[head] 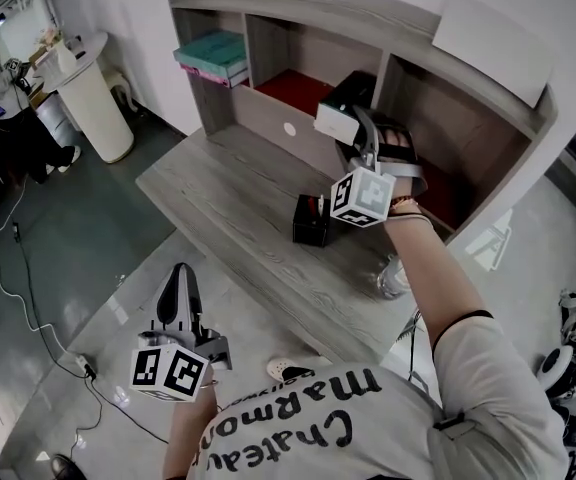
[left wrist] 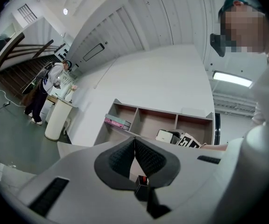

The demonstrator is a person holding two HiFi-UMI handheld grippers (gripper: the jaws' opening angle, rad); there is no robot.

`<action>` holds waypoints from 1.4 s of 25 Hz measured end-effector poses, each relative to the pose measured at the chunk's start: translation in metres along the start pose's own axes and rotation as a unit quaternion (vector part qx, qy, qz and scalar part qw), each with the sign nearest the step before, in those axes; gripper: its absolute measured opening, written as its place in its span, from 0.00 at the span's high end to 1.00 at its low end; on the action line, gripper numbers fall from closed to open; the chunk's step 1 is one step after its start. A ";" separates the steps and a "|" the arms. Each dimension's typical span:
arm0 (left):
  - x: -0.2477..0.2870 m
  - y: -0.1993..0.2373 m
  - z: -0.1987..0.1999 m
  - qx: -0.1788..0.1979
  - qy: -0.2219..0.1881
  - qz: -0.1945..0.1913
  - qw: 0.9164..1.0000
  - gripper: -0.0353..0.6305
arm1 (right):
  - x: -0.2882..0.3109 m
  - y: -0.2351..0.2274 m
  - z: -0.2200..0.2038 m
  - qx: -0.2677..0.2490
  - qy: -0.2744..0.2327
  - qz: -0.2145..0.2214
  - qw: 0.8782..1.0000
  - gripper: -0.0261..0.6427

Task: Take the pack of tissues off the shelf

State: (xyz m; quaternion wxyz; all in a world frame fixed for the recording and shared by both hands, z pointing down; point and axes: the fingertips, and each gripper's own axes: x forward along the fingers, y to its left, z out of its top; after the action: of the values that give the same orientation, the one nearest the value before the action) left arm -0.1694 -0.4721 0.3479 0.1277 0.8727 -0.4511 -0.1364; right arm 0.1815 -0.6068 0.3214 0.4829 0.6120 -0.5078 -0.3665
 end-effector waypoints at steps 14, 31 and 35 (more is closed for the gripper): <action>-0.016 0.012 0.011 -0.002 -0.020 0.013 1.000 0.92 | -0.004 -0.004 0.001 0.014 0.016 -0.001 1.000 0.48; -0.052 0.001 0.039 0.010 -0.052 0.011 0.999 0.92 | -0.057 -0.011 0.046 0.100 -0.030 0.031 0.994 0.49; -0.065 -0.006 0.046 0.022 -0.057 0.011 0.998 0.92 | -0.075 -0.010 0.060 0.114 -0.042 0.039 0.992 0.49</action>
State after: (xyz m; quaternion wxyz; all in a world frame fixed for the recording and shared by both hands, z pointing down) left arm -0.2179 -0.4199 0.3108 0.0839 0.8610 -0.4703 -0.1745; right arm 0.1118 -0.5461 0.2930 0.4022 0.6266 -0.5897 -0.3127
